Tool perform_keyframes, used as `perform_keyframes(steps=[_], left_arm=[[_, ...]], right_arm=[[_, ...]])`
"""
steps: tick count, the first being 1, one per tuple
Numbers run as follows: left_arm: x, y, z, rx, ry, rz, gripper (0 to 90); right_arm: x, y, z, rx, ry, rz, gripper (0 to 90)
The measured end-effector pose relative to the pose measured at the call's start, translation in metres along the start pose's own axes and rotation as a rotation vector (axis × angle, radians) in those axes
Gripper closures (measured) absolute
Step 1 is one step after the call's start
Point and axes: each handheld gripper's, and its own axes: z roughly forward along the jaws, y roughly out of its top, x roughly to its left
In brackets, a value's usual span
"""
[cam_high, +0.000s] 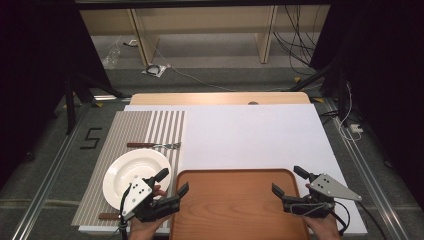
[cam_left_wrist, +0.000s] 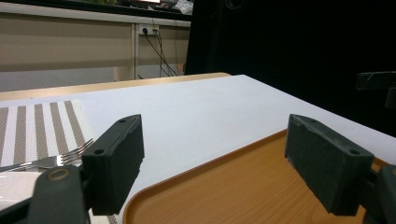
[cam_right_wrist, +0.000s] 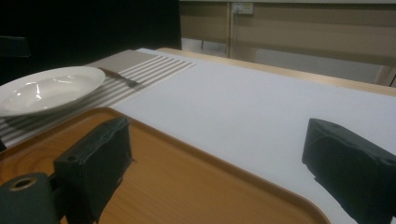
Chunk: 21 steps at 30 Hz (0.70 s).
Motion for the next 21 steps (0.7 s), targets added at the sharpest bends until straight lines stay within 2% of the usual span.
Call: perform_keyframes(steps=[21], left_arm=[[0.0000,0.0006,-0.0017,0.012,0.010,0.000,19.7]], right_arm=[[0.0017,0.0004,0.0001,-0.002,0.010,-0.002,9.5]])
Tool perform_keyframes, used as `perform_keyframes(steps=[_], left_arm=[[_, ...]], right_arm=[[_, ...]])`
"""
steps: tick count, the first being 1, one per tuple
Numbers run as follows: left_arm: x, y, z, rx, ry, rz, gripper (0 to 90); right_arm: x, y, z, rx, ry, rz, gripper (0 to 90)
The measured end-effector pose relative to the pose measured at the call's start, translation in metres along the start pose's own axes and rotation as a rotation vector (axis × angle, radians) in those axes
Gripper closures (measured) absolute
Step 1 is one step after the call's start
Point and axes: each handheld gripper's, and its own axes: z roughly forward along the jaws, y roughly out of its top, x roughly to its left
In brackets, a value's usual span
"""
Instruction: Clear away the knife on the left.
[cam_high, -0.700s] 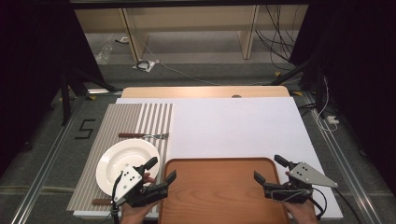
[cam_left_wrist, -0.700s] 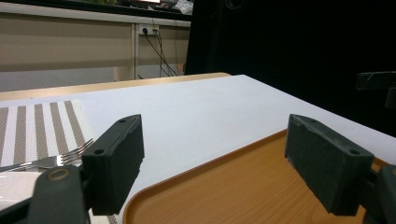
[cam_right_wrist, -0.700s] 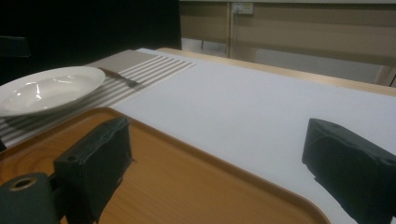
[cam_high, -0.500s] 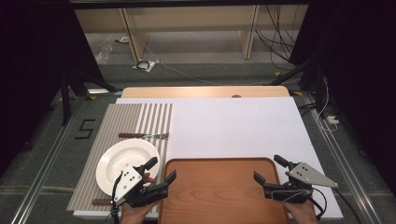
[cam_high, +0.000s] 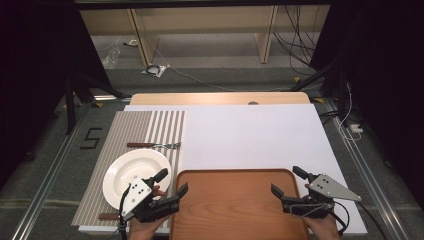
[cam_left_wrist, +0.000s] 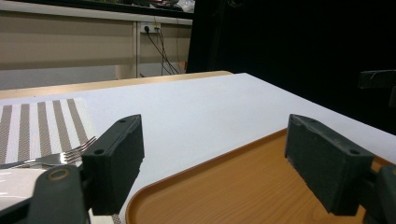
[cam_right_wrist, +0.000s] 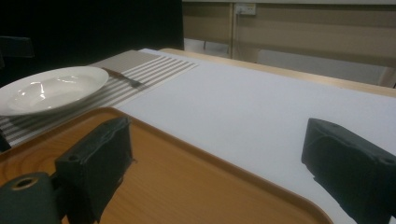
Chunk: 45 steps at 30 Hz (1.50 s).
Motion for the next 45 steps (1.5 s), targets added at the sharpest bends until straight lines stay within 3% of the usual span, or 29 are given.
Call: perform_keyframes(steps=[7,14,22,30,45], left_arm=[[0.002,0.002,-0.001,0.027,0.010,0.004,20.0],[0.005,0.007,-0.005,0.087,0.019,0.024,20.3],[0.006,0.013,-0.006,0.174,0.003,0.048,20.8],[0.009,0.017,-0.008,0.322,-0.025,0.079,20.8],[0.023,0.016,-0.022,0.458,0.004,0.123,20.9]], right_arm=[[0.000,0.000,0.000,-0.001,-0.002,0.000,9.6],[0.000,0.000,-0.001,-0.004,-0.002,-0.002,9.7],[0.000,0.000,0.001,-0.004,0.000,0.000,9.7],[-0.001,0.000,0.001,-0.008,0.000,0.001,9.9],[-0.001,0.001,0.000,-0.005,0.004,-0.003,10.0]])
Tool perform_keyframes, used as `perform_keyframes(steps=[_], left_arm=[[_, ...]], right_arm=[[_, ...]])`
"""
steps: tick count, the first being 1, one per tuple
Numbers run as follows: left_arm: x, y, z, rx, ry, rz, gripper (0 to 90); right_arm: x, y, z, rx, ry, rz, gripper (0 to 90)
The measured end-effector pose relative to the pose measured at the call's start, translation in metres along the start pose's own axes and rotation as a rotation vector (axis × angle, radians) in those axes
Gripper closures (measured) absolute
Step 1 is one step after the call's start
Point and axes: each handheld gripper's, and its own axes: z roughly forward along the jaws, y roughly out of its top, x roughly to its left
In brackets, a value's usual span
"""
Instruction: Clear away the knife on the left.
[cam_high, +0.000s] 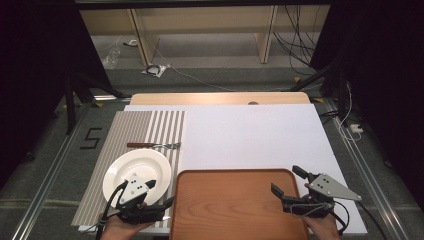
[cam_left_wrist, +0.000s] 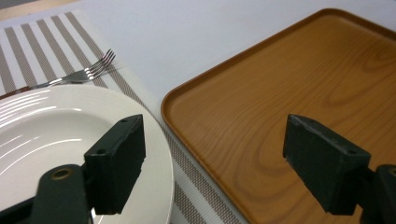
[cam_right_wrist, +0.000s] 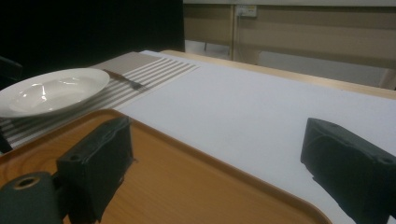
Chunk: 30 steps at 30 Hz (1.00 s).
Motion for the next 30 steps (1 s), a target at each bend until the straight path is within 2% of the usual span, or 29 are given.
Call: perform_keyframes(steps=[11,22,30], left_arm=[[0.011,-0.011,-0.011,0.080,0.024,0.019,21.1],[0.022,-0.024,-0.022,0.122,0.051,0.007,21.3],[0.028,-0.029,-0.028,0.153,0.069,0.013,21.3]], right_arm=[[0.001,0.000,0.001,0.006,0.008,-0.002,10.1],[0.002,0.000,0.001,0.006,0.016,-0.007,10.4],[0.002,0.000,0.001,0.004,0.020,-0.007,10.4]])
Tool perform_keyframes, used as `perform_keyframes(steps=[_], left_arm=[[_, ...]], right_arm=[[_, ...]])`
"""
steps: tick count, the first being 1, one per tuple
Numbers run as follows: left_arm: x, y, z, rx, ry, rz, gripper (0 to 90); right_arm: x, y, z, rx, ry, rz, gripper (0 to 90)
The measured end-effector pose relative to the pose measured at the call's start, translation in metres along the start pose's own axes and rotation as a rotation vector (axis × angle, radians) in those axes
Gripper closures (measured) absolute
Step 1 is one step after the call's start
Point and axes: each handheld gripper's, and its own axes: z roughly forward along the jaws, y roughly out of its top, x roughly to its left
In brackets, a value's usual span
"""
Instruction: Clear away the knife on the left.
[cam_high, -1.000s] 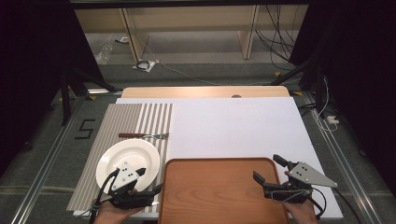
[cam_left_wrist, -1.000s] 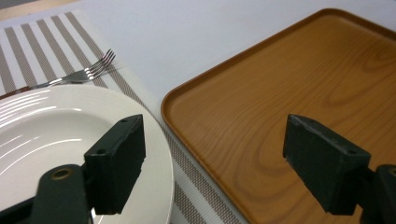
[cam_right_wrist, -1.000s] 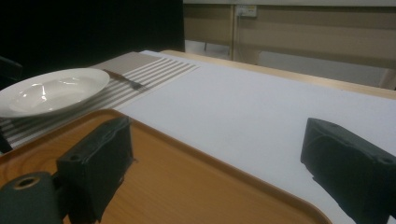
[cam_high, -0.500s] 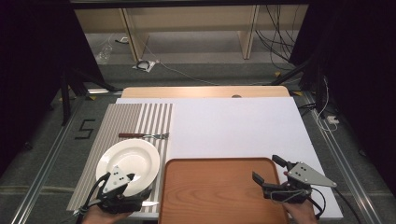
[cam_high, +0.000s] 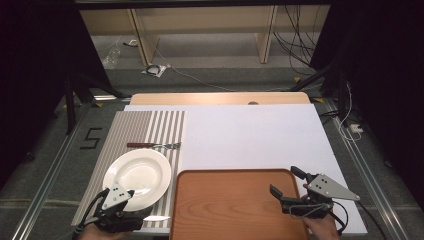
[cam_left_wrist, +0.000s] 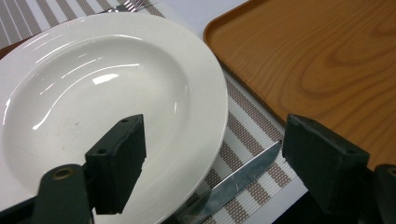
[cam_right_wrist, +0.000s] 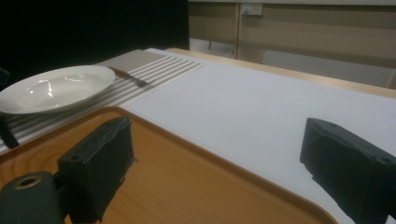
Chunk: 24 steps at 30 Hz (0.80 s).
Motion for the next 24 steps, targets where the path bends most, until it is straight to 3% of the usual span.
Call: perform_keyframes(steps=[17,24], left_arm=[[0.017,-0.021,-0.013,0.055,0.041,-0.037,21.4],[0.026,-0.028,-0.017,0.105,0.069,-0.038,21.4]], right_arm=[[0.001,0.000,0.001,0.010,0.006,0.000,10.6],[0.001,0.000,0.001,0.010,0.007,-0.001,10.7]])
